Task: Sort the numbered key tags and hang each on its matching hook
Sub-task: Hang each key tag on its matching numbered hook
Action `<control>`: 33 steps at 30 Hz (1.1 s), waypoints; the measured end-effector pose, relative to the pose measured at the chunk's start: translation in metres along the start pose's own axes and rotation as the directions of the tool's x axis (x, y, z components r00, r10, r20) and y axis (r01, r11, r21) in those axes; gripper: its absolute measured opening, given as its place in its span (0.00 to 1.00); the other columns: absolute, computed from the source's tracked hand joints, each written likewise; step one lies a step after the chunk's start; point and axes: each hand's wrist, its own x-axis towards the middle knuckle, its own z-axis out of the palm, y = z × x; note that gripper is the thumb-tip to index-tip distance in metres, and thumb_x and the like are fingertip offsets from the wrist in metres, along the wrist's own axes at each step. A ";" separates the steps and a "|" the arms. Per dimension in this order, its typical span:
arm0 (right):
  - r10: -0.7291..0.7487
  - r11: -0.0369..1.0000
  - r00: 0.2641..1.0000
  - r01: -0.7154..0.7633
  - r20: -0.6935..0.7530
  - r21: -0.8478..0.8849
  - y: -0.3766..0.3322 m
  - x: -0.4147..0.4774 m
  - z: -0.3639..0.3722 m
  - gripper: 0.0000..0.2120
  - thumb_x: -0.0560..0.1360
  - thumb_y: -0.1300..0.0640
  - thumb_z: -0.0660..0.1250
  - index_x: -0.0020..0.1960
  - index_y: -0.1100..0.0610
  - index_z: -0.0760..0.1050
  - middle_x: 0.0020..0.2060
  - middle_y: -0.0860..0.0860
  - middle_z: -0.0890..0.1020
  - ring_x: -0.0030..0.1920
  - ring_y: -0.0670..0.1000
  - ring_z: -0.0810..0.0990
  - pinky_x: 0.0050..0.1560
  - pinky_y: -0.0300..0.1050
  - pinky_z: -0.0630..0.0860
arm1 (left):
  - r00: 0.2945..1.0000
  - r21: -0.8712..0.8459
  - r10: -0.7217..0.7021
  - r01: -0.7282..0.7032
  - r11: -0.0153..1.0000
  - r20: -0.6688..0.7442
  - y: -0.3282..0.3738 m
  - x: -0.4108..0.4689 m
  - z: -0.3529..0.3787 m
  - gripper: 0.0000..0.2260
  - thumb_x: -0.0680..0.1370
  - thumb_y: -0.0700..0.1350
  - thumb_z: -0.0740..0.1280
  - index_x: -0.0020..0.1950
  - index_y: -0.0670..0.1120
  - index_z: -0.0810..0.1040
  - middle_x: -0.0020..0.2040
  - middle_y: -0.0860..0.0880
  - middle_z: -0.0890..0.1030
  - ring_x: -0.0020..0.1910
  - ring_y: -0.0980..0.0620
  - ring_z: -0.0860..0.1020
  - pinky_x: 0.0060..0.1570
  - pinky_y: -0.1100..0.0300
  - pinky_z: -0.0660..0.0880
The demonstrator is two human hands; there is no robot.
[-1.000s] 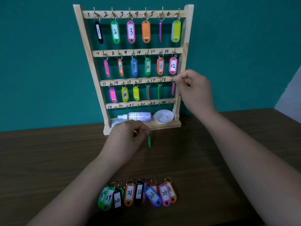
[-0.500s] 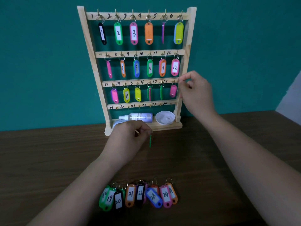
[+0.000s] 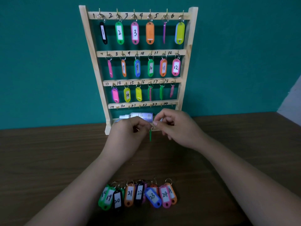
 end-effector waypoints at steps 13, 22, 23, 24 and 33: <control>-0.016 0.999 1.000 0.017 0.015 -0.043 -0.007 -0.001 0.003 0.03 0.82 0.54 0.73 0.49 0.48 0.81 0.36 0.49 0.84 0.34 0.45 0.81 0.37 0.40 0.78 | 1.000 -0.005 -0.012 0.012 1.000 -0.017 0.000 0.001 0.003 0.04 0.81 0.47 0.74 0.52 0.51 0.89 0.43 0.57 0.86 0.44 0.61 0.82 0.46 0.62 0.78; 0.073 0.997 0.997 -0.073 -0.024 0.006 -0.006 0.011 -0.012 0.05 0.83 0.52 0.70 0.48 0.46 0.81 0.34 0.46 0.85 0.29 0.42 0.81 0.31 0.35 0.76 | 0.997 -0.049 -0.071 0.072 0.996 0.012 -0.001 0.000 -0.003 0.04 0.81 0.50 0.73 0.52 0.54 0.88 0.44 0.56 0.86 0.46 0.59 0.83 0.52 0.52 0.80; 0.099 0.995 0.993 -0.096 -0.070 0.041 -0.006 0.016 -0.019 0.06 0.83 0.53 0.70 0.48 0.47 0.81 0.33 0.47 0.85 0.29 0.42 0.80 0.31 0.35 0.75 | 0.997 -0.059 -0.080 0.081 0.995 0.019 -0.002 0.000 -0.005 0.03 0.81 0.50 0.73 0.51 0.55 0.88 0.44 0.55 0.86 0.46 0.57 0.83 0.52 0.51 0.80; 0.124 0.991 0.984 -0.115 -0.128 0.071 -0.006 0.020 -0.026 0.06 0.83 0.53 0.71 0.48 0.48 0.81 0.32 0.47 0.84 0.28 0.42 0.79 0.30 0.35 0.75 | 0.996 -0.063 -0.084 0.085 0.994 0.028 -0.003 -0.001 -0.006 0.03 0.81 0.49 0.73 0.50 0.55 0.87 0.44 0.54 0.86 0.46 0.55 0.83 0.52 0.50 0.80; 0.195 0.980 0.832 -0.139 -0.519 0.145 -0.006 0.058 -0.065 0.07 0.82 0.55 0.71 0.45 0.52 0.83 0.27 0.45 0.81 0.27 0.42 0.77 0.31 0.39 0.75 | 0.990 0.047 -0.041 0.035 0.998 0.134 -0.019 -0.008 -0.028 0.03 0.79 0.49 0.75 0.49 0.58 0.87 0.42 0.58 0.85 0.47 0.62 0.82 0.49 0.65 0.76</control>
